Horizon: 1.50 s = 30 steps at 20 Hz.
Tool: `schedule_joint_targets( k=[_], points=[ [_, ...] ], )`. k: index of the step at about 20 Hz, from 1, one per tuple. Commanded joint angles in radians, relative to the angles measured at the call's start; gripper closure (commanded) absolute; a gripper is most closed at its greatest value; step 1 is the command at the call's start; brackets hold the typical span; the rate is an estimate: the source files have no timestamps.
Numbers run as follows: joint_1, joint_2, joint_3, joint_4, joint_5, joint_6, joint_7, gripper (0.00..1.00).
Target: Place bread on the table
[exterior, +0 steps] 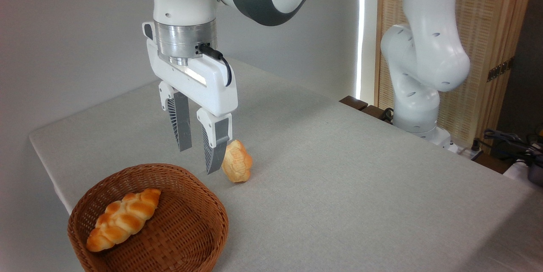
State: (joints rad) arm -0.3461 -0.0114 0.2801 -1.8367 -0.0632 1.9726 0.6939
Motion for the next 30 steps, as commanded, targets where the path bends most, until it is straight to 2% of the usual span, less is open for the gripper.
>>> schedule_joint_targets(
  k=[1, 15, 27, 28, 30],
  points=[
    [-0.004, -0.009, 0.005, 0.005, -0.003, -0.008, -0.008, 0.00],
    [-0.005, -0.007, 0.004, 0.005, -0.003, -0.008, -0.013, 0.00],
    [-0.013, 0.005, -0.007, 0.005, -0.004, 0.006, -0.057, 0.00],
    [-0.014, 0.013, -0.007, 0.005, -0.006, 0.012, -0.069, 0.00],
    [-0.016, 0.019, -0.007, 0.005, -0.047, 0.046, -0.103, 0.00]
  ],
)
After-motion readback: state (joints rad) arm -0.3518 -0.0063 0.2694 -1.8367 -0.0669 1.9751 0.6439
